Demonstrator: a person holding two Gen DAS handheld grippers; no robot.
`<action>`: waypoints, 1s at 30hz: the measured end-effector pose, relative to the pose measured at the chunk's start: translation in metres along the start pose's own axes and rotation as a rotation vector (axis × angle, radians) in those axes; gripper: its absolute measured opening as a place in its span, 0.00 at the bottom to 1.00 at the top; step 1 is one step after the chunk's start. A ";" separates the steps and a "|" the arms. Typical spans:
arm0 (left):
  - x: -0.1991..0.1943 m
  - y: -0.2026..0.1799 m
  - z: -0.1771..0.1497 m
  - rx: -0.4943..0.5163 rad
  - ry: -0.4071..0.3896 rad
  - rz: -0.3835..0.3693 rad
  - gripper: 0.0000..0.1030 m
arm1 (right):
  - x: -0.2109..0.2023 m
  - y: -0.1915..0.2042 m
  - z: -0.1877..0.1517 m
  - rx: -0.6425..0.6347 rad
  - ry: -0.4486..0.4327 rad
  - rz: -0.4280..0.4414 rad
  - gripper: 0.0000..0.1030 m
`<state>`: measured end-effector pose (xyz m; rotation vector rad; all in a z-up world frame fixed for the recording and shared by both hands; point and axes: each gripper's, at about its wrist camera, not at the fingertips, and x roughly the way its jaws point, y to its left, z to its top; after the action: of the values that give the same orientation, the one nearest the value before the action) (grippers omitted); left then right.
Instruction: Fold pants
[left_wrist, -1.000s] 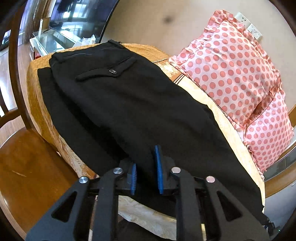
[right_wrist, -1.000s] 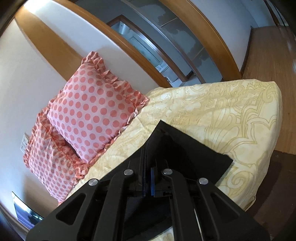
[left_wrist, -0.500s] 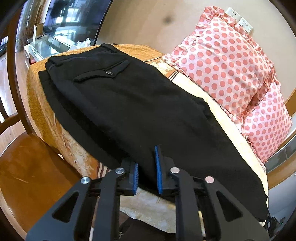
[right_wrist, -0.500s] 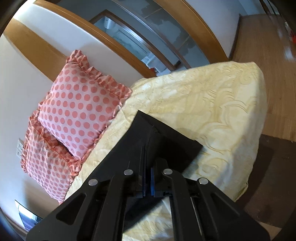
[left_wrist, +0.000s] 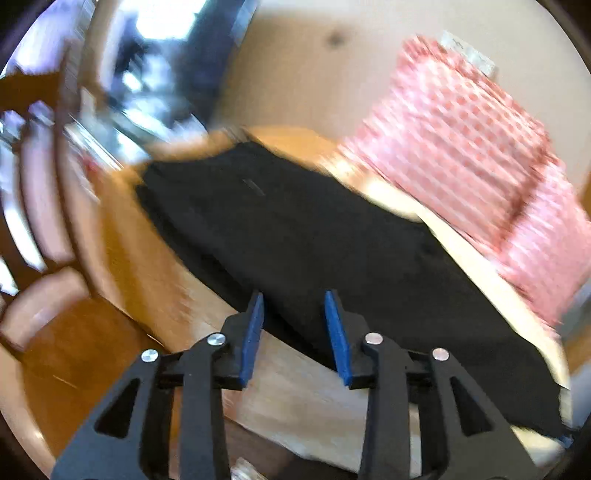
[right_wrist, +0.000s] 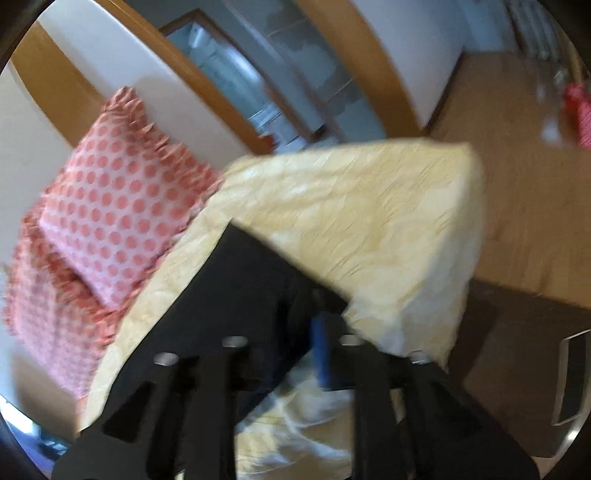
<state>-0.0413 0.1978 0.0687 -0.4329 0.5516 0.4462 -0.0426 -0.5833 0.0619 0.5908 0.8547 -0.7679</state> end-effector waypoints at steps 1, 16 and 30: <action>-0.008 0.002 0.004 0.003 -0.050 0.041 0.44 | -0.007 0.003 0.001 -0.027 -0.045 -0.033 0.67; 0.038 -0.060 -0.013 0.212 0.103 -0.134 0.76 | 0.009 -0.004 -0.008 0.047 0.034 0.090 0.60; 0.041 -0.062 -0.016 0.209 0.109 -0.169 0.90 | 0.023 0.024 -0.025 0.040 0.157 0.325 0.40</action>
<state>0.0152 0.1511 0.0494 -0.3017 0.6544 0.2005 -0.0246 -0.5587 0.0333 0.8106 0.8613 -0.4475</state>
